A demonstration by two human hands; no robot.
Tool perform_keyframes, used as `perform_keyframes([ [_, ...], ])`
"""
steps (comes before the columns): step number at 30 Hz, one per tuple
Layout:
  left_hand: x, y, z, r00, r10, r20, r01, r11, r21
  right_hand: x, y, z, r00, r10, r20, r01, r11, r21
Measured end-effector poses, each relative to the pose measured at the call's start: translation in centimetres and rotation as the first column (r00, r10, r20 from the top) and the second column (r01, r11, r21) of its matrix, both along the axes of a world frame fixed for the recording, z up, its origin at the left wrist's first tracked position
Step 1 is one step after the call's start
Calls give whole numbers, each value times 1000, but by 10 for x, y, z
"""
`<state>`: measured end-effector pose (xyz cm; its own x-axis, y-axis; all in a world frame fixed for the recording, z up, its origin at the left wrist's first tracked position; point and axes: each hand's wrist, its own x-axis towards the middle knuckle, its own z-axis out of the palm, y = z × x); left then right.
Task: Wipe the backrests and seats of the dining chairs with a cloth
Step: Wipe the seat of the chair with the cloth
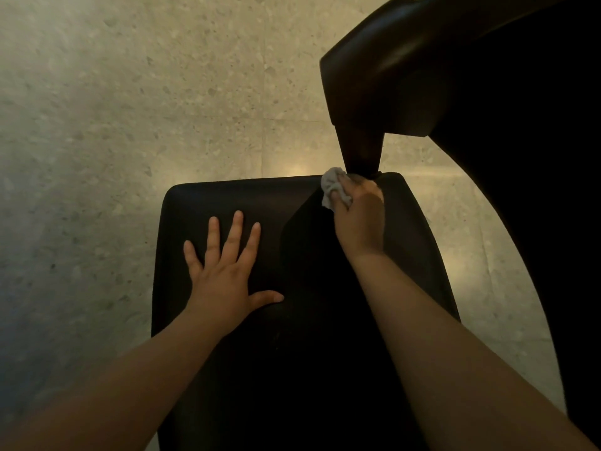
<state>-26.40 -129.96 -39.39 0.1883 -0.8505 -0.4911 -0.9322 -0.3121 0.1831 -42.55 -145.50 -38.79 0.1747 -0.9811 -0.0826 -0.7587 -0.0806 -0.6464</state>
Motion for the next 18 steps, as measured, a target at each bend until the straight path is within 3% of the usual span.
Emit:
perform_keyframes([
  [4, -1, 0, 0, 1000, 0, -2, 0, 1000, 3, 0, 29, 0, 988, 149, -43, -146, 987, 66],
  [6, -1, 0, 1, 1000, 2, -9, -2, 1000, 6, -7, 36, 4, 980, 200, 7, -199, 973, 119],
  [9, -1, 0, 2, 1000, 0, -13, 1, 1000, 13, -14, 22, 13, 992, 82, 99, -91, 992, 83],
  [14, -1, 0, 2, 1000, -12, -4, 12, 1000, 17, 4, -9, 12, 991, -73, 114, 67, 996, 53],
  [18, -1, 0, 0, 1000, -6, 2, 6, 1000, 2, 20, 11, -2, 997, -82, -9, 82, 996, -39],
])
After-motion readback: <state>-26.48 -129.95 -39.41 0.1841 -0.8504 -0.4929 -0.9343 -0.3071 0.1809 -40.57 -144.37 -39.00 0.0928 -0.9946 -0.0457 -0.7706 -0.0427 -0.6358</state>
